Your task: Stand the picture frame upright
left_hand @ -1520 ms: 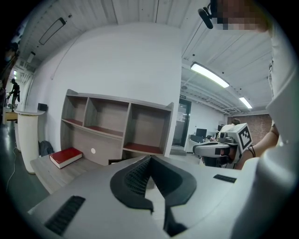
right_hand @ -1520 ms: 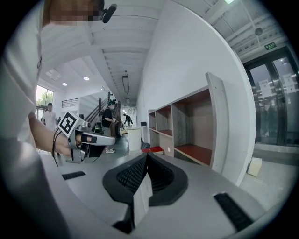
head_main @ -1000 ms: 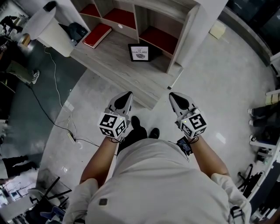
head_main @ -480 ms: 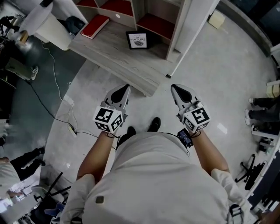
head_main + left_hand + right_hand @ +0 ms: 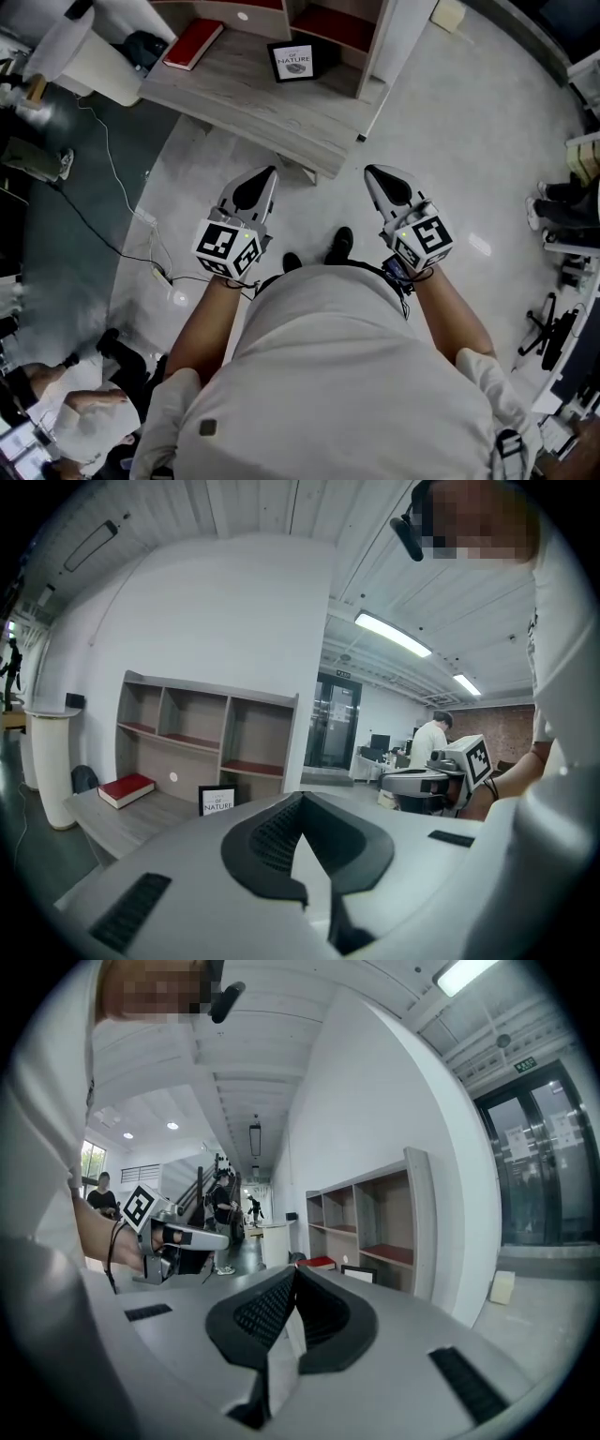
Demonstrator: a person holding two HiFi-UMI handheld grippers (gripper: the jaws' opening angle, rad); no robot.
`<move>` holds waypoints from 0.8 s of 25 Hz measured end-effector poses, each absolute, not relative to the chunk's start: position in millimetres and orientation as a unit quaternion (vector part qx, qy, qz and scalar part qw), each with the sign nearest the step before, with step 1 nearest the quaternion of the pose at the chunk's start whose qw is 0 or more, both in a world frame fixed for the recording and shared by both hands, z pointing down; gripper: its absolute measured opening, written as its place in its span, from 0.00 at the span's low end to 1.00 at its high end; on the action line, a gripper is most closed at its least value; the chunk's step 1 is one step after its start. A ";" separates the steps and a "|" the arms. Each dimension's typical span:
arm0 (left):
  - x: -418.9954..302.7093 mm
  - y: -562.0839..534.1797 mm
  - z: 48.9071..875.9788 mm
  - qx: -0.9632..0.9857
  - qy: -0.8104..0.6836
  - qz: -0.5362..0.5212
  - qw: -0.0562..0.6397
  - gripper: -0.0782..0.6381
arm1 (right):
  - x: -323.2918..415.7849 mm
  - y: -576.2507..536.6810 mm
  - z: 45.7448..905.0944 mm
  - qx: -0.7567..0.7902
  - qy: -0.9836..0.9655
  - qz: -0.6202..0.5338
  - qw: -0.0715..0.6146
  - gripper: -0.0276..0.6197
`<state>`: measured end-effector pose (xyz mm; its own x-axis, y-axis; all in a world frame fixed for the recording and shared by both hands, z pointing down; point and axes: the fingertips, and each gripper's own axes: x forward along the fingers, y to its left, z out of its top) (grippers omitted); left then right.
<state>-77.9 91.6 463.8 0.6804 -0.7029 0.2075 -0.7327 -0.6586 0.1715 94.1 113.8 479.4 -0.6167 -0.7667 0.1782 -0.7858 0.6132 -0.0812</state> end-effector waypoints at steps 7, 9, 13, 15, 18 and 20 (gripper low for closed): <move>-116.5 115.7 452.4 0.918 -0.379 0.059 0.105 0.13 | 45.3 144.1 469.2 0.444 -0.892 0.062 0.057 0.07; -127.4 121.7 449.6 0.920 -0.374 0.056 0.103 0.13 | 32.1 151.6 467.2 0.445 -0.892 0.057 0.059 0.07; -145.8 133.9 448.4 0.923 -0.367 0.052 0.102 0.13 | 11.1 164.8 465.5 0.448 -0.891 0.050 0.059 0.07; -153.3 140.2 448.3 0.925 -0.363 0.050 0.102 0.13 | 3.7 171.2 466.8 0.452 -0.888 0.052 0.059 0.07; -166.3 149.2 446.9 0.926 -0.360 0.047 0.100 0.13 | -10.0 179.7 465.2 0.452 -0.889 0.047 0.059 0.07; -175.6 154.7 446.1 0.926 -0.362 0.046 0.098 0.13 | -18.8 185.7 463.8 0.451 -0.889 0.045 0.058 0.07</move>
<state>-175.6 154.7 446.1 0.7340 -0.6609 0.1561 -0.6790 -0.7191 0.1479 -18.8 185.7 463.8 -0.5857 -0.7977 0.1435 -0.8081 0.5884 -0.0274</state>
